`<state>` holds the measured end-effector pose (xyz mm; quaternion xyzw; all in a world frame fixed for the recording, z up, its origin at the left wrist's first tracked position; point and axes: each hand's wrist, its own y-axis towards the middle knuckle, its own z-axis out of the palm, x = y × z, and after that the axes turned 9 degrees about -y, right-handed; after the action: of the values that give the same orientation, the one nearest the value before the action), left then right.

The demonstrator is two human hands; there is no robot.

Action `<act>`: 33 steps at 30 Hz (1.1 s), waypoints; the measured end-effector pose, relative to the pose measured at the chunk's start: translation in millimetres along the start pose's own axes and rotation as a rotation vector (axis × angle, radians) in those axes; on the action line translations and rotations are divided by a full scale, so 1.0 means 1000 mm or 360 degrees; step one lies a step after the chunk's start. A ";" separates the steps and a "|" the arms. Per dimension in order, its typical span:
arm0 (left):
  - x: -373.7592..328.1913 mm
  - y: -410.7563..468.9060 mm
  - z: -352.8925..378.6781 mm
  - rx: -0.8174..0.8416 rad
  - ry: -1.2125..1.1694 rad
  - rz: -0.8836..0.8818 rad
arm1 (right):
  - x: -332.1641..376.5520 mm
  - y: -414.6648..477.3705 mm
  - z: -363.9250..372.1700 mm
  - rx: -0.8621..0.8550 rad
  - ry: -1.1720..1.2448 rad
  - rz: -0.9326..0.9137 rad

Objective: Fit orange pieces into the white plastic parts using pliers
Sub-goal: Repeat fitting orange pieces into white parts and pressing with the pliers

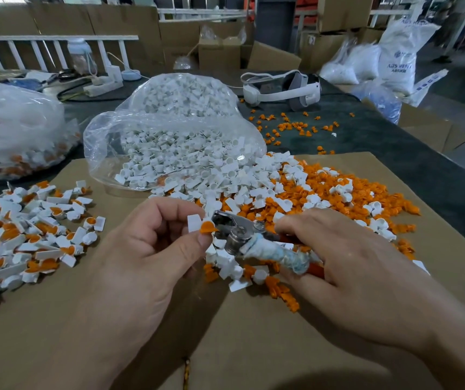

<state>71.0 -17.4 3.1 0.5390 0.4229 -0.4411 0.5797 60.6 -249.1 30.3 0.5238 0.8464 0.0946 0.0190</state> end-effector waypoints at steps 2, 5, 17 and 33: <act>0.001 0.000 -0.003 0.0022 0.0064 0.0017 | 0.000 0.000 0.000 0.0002 0.0010 0.0002; 0.003 0.000 -0.008 0.0077 0.0169 0.0043 | 0.000 0.000 -0.001 0.0008 -0.0007 0.0003; 0.011 0.001 -0.016 0.0259 0.0280 0.0066 | 0.000 0.002 0.001 0.0124 -0.0087 0.0000; 0.008 0.001 -0.016 0.0218 0.0222 0.0080 | 0.011 0.001 0.001 0.0008 -0.0249 0.0120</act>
<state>74.0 -1.4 -5.5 0.6171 0.4174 -0.4158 0.5215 56.9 -239.0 30.1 0.5610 0.8223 0.0520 0.0801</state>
